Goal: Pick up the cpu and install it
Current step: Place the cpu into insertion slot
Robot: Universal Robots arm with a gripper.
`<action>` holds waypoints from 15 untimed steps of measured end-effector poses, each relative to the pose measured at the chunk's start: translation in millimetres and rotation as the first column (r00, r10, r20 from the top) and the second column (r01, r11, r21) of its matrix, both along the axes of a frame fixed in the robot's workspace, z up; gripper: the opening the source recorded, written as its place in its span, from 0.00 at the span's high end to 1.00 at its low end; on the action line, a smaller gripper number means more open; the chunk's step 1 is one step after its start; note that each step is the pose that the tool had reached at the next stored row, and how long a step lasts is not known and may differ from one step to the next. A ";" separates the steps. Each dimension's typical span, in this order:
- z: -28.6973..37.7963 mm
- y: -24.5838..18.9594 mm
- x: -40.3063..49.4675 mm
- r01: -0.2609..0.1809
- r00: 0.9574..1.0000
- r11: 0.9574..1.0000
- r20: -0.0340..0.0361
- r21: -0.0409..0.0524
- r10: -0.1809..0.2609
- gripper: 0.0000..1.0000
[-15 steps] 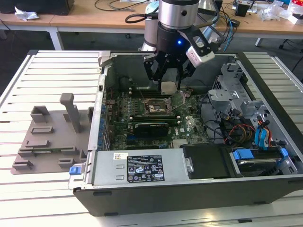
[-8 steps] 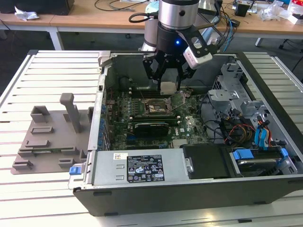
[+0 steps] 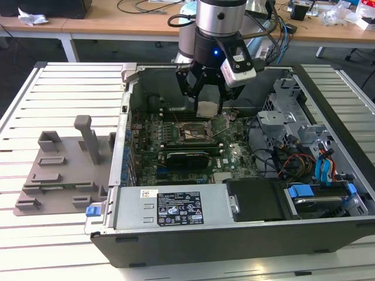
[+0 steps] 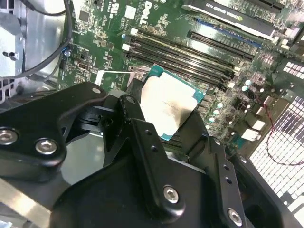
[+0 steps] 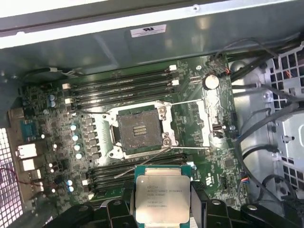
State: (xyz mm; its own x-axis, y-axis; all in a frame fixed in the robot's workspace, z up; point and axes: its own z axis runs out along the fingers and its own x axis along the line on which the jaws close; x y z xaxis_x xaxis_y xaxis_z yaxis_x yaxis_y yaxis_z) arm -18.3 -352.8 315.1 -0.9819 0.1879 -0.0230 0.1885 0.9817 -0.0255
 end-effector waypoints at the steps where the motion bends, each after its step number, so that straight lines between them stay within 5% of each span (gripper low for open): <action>1: 0.0 0.0 0.0 0.006 1.000 1.000 0.000 0.000 -0.006 0.45; 5: -0.5 0.0 0.0 0.062 0.998 0.998 0.000 0.000 -0.062 0.45; 9: -0.9 0.0 0.0 0.158 0.987 0.987 0.000 0.000 -0.158 0.45; 15: -1.1 0.0 0.0 0.222 0.975 0.975 0.000 0.000 -0.222 0.45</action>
